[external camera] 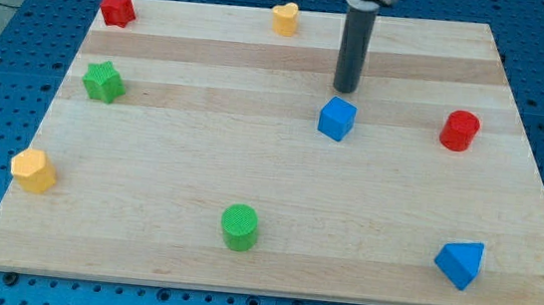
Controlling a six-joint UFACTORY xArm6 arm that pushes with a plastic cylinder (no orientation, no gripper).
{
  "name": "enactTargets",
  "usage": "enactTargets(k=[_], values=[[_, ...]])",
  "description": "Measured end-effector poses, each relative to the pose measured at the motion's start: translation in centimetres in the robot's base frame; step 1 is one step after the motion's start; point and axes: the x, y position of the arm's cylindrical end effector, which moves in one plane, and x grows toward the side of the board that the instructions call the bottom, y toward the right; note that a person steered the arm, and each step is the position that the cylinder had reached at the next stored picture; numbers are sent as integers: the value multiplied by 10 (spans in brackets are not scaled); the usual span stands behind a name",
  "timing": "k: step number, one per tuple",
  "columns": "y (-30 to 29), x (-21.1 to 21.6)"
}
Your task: Slightly push the blue triangle diagonally to the bottom left of the blue cube
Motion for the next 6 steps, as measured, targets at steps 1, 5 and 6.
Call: enactTargets(k=[1,5,6], values=[[-56,32],[22,131],[148,140]])
